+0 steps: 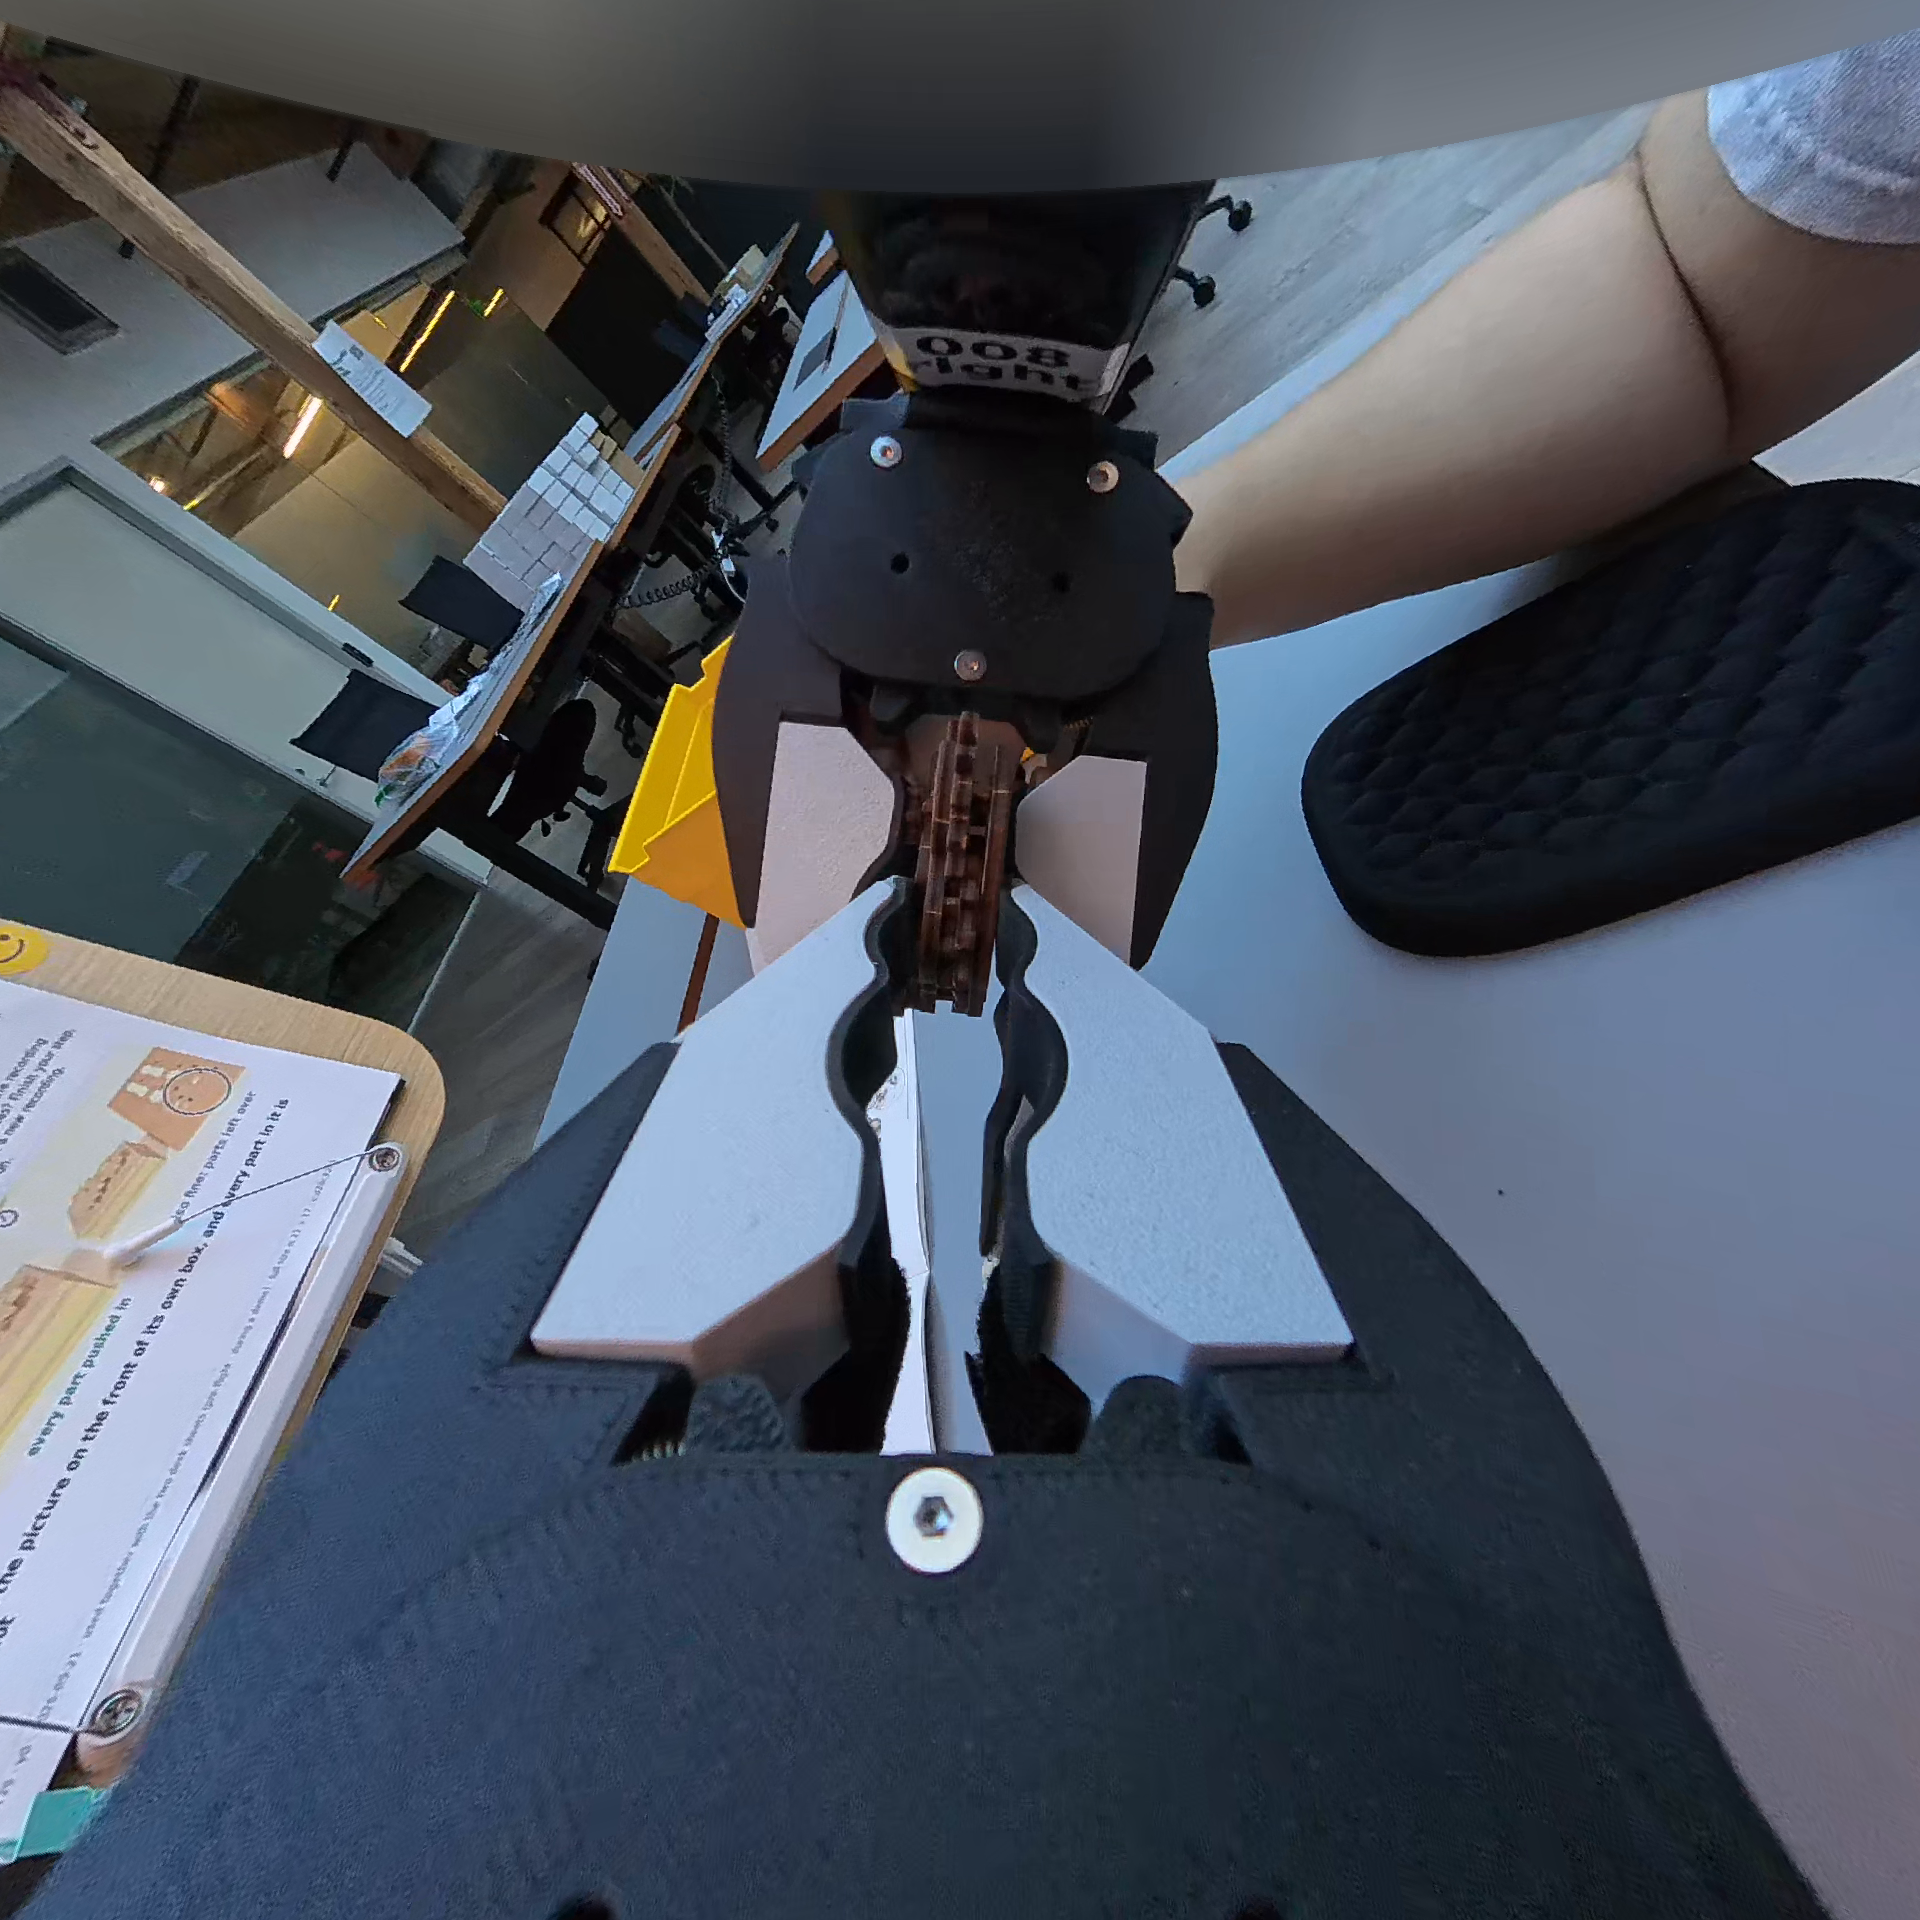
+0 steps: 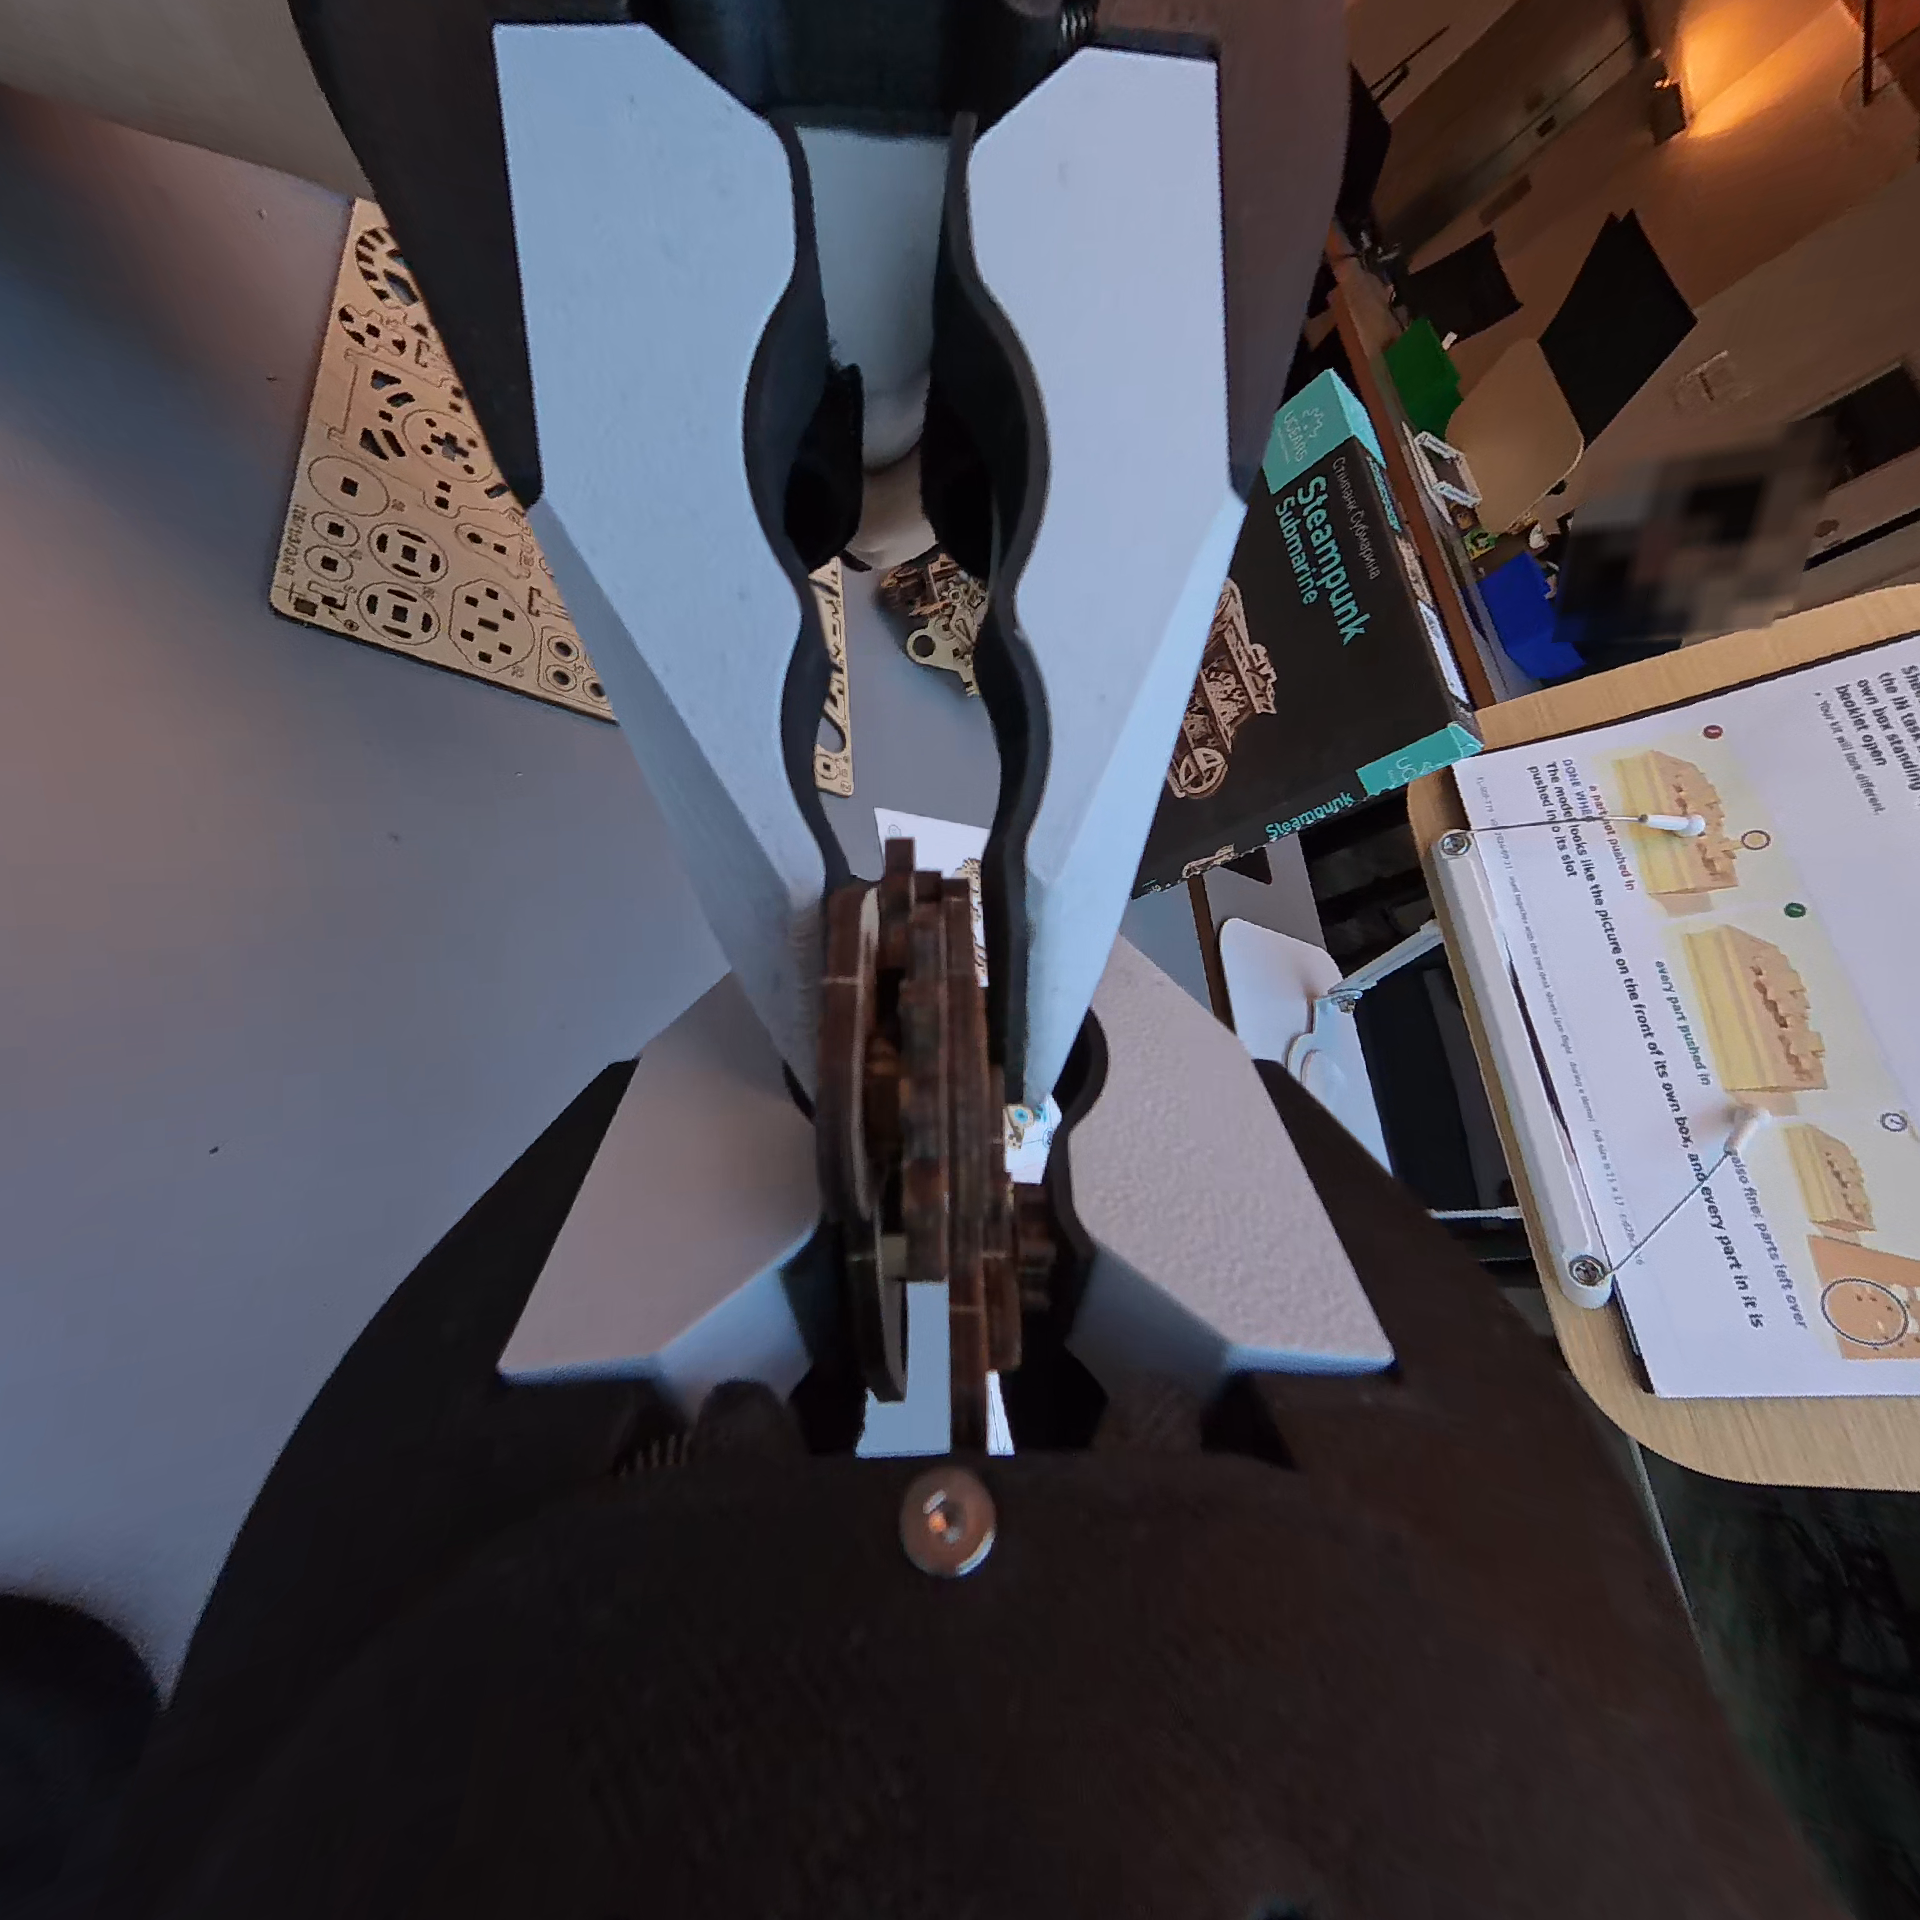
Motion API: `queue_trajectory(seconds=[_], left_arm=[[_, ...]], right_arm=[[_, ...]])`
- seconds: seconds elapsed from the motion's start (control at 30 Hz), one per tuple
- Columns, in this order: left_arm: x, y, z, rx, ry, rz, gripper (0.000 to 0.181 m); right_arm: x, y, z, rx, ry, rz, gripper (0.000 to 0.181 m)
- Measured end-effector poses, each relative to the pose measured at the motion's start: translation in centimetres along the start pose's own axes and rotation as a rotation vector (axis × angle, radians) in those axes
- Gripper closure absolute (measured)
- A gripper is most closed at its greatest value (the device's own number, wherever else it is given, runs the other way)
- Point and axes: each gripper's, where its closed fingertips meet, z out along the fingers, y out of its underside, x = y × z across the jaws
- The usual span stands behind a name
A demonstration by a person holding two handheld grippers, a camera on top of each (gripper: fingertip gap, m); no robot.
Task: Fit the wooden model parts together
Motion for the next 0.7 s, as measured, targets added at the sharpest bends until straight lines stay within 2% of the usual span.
queue_trajectory(seconds=[0.13, 0.23, 0.4, 0.47, 0.7], left_arm=[[-0.1, 0.1, 0.0, -0.004, 0.003, -0.023, 0.169], [-0.2, 0.1, 0.0, 0.013, 0.015, -0.059, 0.169], [0.2, 0.4, 0.2, -0.011, 0.048, -0.093, 0.169], [0.3, 0.3, 0.2, -0.004, 0.05, -0.083, 0.168], [0.4, 0.8, 0.2, -0.02, 0.053, -0.074, 0.167]], right_arm=[[-0.1, 0.3, 0.1, -0.026, -0.027, 0.007, 0.15], [0.3, 0.2, 0.0, -0.036, 0.016, -0.053, 0.146], [-0.2, 0.9, 0.1, -0.072, -0.002, -0.069, 0.147], [-0.4, 0.4, 0.0, -0.027, -0.016, -0.034, 0.151], [-0.3, 1.4, 0.5, -0.093, 0.004, -0.025, 0.154]])
